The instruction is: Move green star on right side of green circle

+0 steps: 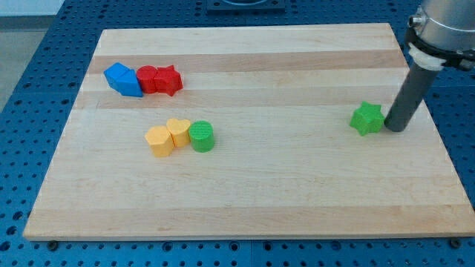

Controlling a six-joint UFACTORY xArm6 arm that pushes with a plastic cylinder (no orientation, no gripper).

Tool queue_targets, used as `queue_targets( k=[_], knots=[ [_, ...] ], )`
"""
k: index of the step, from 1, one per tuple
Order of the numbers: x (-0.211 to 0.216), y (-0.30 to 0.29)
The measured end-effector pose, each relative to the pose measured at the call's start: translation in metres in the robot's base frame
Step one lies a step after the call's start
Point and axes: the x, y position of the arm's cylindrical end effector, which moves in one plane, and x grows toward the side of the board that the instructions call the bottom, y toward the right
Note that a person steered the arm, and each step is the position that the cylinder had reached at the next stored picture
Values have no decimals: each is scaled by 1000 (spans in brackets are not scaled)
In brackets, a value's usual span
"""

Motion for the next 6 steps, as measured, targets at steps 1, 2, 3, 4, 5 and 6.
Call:
queue_targets(
  k=[1,2,3,4,5,6],
  knots=[
    [0,-42],
    [0,-68],
    [-10,-47],
    [-27,-38],
    [-19,-69],
    [1,-127]
  ],
)
